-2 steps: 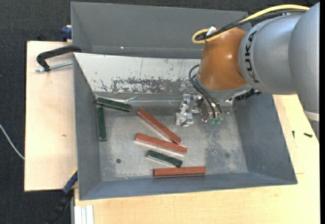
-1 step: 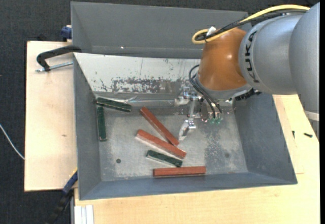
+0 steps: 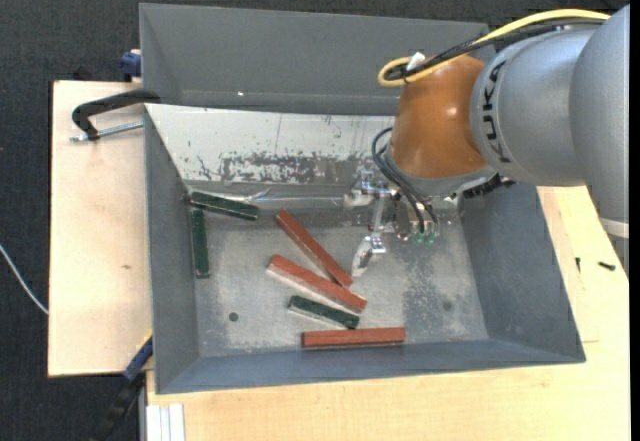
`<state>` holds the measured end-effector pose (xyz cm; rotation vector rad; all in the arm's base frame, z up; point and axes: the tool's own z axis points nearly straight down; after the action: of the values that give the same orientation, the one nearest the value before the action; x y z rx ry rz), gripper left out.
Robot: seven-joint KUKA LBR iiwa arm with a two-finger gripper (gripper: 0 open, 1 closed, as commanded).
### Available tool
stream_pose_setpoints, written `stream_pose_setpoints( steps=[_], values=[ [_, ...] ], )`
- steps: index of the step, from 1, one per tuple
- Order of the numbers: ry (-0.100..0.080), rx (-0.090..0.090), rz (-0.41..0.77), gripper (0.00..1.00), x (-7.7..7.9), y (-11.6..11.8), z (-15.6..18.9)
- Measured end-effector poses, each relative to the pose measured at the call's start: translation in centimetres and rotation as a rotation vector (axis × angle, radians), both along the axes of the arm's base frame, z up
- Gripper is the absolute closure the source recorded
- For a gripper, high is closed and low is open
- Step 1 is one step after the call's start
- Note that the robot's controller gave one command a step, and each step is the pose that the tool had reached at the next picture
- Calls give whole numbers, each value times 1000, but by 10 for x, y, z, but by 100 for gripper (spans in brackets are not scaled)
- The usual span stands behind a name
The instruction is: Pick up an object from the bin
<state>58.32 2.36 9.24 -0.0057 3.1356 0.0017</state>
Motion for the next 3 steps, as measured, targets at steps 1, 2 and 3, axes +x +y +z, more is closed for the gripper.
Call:
stream_pose_setpoints(
  steps=[1, 2, 3],
  values=[
    [21, 1, -59, 100, -71, 69, -16],
    [-10, 2, -63, 0, -65, 68, -19],
    [-9, 2, -63, 0, -66, 68, -19]
  ],
)
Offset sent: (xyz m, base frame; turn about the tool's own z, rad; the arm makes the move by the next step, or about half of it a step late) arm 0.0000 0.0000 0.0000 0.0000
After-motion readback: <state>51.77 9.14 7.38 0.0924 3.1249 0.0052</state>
